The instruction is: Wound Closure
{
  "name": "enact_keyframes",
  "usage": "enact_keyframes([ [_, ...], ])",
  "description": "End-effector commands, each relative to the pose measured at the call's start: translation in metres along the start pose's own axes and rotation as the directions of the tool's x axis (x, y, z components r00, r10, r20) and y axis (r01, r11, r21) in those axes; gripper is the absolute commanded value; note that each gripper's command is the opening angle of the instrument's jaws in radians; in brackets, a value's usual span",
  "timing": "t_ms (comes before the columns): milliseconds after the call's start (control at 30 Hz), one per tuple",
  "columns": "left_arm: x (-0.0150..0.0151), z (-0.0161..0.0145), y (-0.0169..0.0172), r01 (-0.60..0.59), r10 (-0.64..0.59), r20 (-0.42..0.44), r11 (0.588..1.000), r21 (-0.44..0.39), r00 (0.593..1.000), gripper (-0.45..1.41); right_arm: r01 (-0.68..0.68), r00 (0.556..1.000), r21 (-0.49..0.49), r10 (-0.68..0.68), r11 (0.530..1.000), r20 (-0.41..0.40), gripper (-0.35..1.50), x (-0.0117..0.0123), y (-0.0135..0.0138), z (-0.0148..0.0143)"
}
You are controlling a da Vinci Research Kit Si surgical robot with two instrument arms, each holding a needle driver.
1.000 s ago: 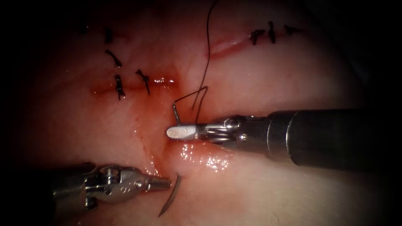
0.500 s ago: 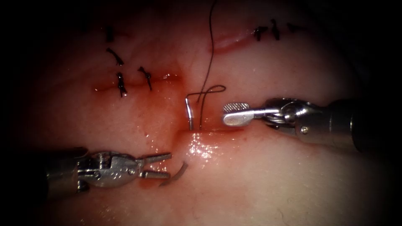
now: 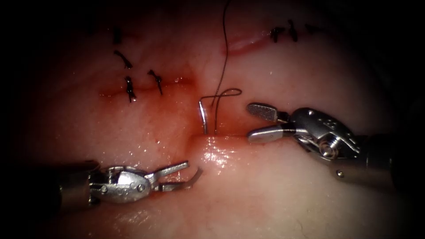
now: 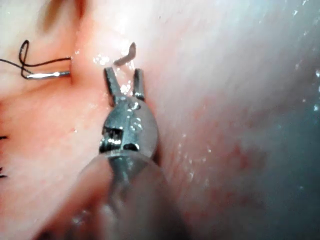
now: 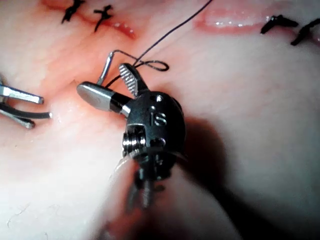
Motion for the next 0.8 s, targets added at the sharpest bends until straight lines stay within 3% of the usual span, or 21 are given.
enact_keyframes([
  [33, 0.0004, 0.0008, 0.0, 0.002, -0.002, -0.006, 1.0, 0.0, 1.0, 0.44, 0.0, 1.0, 0.005, 0.0, 1.0, 0.0, 0.99, 0.0, -0.0001, 0.0008],
  [167, 0.0014, 0.002, 0.0009, -0.004, 0.004, -0.006, 1.0, 0.002, 1.0, 0.42, 0.018, 1.0, 0.007, -0.018, 1.0, -0.001, 1.16, -0.0001, -0.0004, 0.0008],
  [467, 0.0009, 0.0027, 0.0001, 0.128, -0.131, 0.034, 0.989, 0.068, 0.991, 0.42, 0.02, 1.0, 0.012, -0.02, 1.0, 0.01, 1.09, -0.0006, -0.0016, 0.0011],
  [533, 0.0009, 0.0028, 0.0, 0.198, -0.2, 0.027, 0.977, 0.075, 0.979, -0.27, 0.02, 1.0, 0.015, -0.02, 1.0, 0.01, 1.09, -0.0008, -0.0022, 0.0012],
  [567, 0.0009, 0.0027, 0.0001, 0.227, -0.229, 0.012, 0.972, 0.059, 0.973, -0.45, 0.026, 1.0, 0.015, -0.026, 1.0, 0.01, 1.03, -0.0009, -0.0024, 0.0012],
  [633, 0.0011, 0.0026, 0.0002, 0.279, -0.279, -0.025, 0.96, 0.004, 0.96, -0.45, 0.019, 1.0, 0.019, -0.019, 1.0, 0.011, 0.86, -0.0009, -0.0028, 0.0012],
  [800, 0.0027, 0.0024, 0.0003, 0.421, -0.435, -0.099, 0.897, -0.136, 0.895, -0.45, 0.007, 1.0, 0.023, -0.008, 1.0, 0.015, 0.76, -0.0007, -0.0038, 0.0013],
])
